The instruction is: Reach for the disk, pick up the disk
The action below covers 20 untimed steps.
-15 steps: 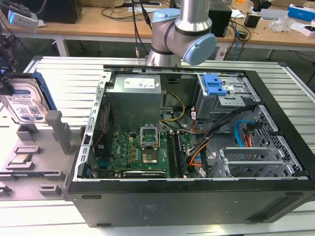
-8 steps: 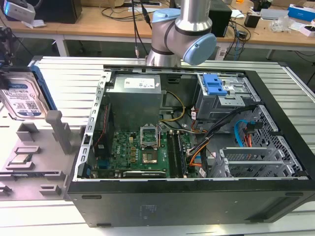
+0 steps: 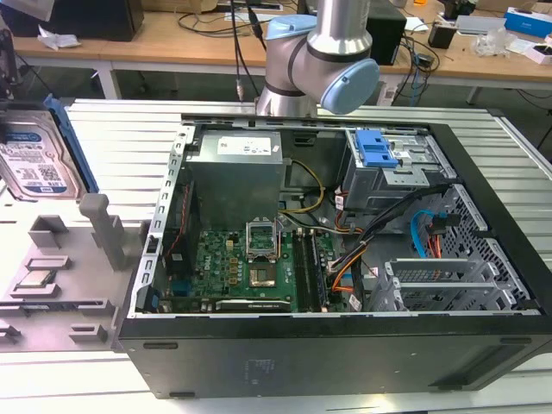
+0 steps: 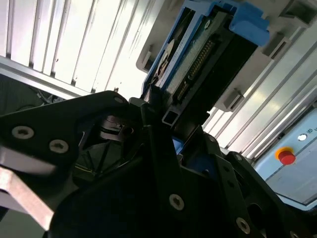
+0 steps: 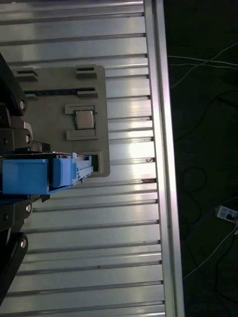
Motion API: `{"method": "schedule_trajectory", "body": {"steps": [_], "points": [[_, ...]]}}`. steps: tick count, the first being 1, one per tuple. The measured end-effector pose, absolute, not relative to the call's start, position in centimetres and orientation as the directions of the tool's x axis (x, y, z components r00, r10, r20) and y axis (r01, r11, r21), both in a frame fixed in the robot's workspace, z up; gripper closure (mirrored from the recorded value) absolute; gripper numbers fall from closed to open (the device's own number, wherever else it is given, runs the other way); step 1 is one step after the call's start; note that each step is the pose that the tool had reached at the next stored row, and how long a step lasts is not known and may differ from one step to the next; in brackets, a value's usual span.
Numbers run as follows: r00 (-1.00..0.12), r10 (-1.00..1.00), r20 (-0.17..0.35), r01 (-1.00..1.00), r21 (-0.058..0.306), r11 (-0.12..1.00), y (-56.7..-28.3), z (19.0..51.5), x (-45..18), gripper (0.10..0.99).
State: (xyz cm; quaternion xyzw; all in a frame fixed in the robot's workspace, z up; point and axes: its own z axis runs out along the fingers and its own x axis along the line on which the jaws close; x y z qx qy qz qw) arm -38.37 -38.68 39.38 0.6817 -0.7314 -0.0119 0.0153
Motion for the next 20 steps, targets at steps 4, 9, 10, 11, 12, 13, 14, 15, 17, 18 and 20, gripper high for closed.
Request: {"method": "schedule_trajectory", "body": {"steps": [4, 9, 10, 11, 12, 13, 14, 15, 17, 18, 20], "points": [[-0.070, -0.998, 0.006, -0.997, 0.038, 0.070, -38.7, 40.5, -38.4, 0.718], [-0.070, -0.998, 0.006, -0.997, 0.038, 0.070, -38.7, 41.4, -38.4, 0.718], [-0.070, -0.998, 0.006, -0.997, 0.038, 0.070, -38.7, 41.6, -38.3, 0.718], [-0.070, -0.998, 0.006, -0.997, 0.038, 0.070, -38.7, 41.7, -38.3, 0.718], [-0.070, -0.998, 0.006, -0.997, 0.038, 0.071, -38.7, 42.0, -38.3, 0.718], [-0.070, -0.998, 0.006, -0.997, 0.038, 0.070, -38.7, 42.2, -38.3, 0.718], [-0.070, -0.998, 0.006, -0.997, 0.038, 0.070, -38.7, 42.3, -38.3, 0.718], [-0.070, -0.998, 0.006, -0.997, 0.038, 0.070, -38.7, 42.6, -38.3, 0.718], [-0.070, -0.998, 0.006, -0.997, 0.038, 0.070, -38.7, 43.0, -38.3, 0.718], [-0.070, -0.998, 0.006, -0.997, 0.038, 0.070, -38.7, 43.2, -38.3, 0.718], [-0.070, -0.998, 0.006, -0.997, 0.038, 0.070, -38.7, 43.6, -38.3, 0.718]]}}
